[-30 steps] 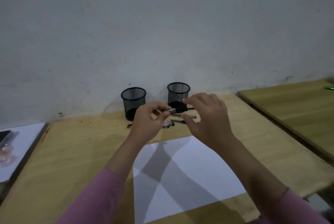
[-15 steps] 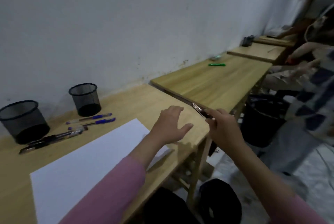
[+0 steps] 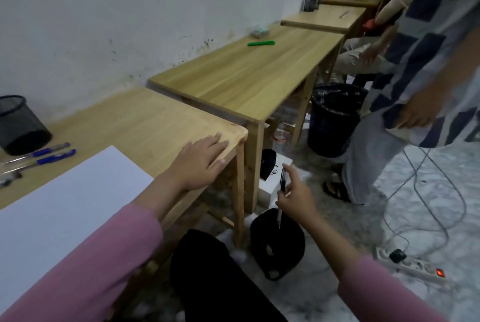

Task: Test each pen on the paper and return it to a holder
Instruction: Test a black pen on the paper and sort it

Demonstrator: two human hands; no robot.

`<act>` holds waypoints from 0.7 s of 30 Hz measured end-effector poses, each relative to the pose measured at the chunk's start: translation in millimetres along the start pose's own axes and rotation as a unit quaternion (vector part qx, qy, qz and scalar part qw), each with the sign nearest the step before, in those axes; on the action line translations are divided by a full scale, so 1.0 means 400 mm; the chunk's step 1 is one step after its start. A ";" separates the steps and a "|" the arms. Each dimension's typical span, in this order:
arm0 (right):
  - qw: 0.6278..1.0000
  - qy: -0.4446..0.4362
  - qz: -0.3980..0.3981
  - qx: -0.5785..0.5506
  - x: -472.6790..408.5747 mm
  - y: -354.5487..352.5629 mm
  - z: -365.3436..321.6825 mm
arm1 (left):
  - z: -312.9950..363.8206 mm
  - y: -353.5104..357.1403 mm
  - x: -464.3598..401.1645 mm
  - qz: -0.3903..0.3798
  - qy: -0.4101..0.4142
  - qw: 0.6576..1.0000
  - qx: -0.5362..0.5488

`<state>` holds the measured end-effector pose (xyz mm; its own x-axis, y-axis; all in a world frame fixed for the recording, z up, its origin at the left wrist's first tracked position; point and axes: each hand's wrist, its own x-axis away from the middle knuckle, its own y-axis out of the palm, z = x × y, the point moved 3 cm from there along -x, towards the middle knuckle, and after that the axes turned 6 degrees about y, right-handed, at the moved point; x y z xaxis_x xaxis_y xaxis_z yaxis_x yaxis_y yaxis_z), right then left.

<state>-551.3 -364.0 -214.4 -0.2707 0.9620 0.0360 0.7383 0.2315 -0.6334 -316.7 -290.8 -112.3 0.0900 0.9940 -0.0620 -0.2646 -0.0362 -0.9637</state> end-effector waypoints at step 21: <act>0.994 0.012 0.049 0.097 -0.093 0.033 0.060 | 0.016 -0.011 0.002 0.034 -0.014 0.999 0.023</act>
<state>-546.4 -400.2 -242.5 -0.1861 0.9824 -0.0169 0.6272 0.1056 -0.7717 -321.7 -289.1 -106.4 0.0436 0.9919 -0.1192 -0.3122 -0.0998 -0.9448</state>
